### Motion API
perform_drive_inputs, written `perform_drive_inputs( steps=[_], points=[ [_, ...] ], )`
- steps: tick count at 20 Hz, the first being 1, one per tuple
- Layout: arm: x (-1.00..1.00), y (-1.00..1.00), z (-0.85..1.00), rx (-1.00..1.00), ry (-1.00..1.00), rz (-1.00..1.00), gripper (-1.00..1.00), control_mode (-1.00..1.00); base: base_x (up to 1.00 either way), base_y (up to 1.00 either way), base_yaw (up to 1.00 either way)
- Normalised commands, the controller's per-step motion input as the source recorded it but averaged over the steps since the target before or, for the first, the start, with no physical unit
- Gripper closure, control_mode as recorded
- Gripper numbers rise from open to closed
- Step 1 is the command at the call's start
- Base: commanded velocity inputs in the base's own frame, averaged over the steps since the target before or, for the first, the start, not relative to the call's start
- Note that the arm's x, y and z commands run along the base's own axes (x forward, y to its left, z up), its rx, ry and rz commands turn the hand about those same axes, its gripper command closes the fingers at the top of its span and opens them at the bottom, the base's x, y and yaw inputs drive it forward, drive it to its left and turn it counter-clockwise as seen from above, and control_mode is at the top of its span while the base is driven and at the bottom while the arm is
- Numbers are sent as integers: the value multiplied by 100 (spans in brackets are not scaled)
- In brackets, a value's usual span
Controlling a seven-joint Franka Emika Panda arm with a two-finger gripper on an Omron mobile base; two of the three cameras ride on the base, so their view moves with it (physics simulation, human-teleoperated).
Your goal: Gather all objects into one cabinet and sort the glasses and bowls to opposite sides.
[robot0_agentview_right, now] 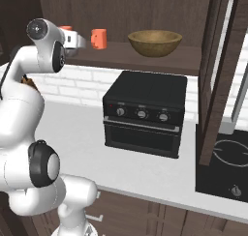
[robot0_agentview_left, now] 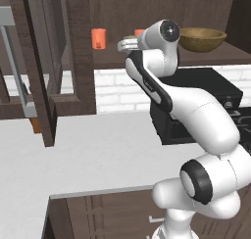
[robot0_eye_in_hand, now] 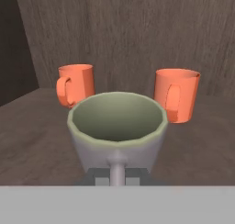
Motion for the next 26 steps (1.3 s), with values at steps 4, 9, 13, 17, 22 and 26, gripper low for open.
perform_drive_inputs(
  steps=[4,9,13,17,22,26],
  points=[
    [39,6,-2,0,5,0,100,-100,0,0,0],
    [43,3,0,0,2,0,100,-100,0,0,0],
    [39,0,0,0,0,0,100,-100,0,0,0],
    [32,0,0,0,0,0,100,-100,0,0,0],
    [27,0,0,0,0,0,100,-100,0,0,0],
    [3,0,0,0,0,0,100,-100,0,0,0]
  ],
)
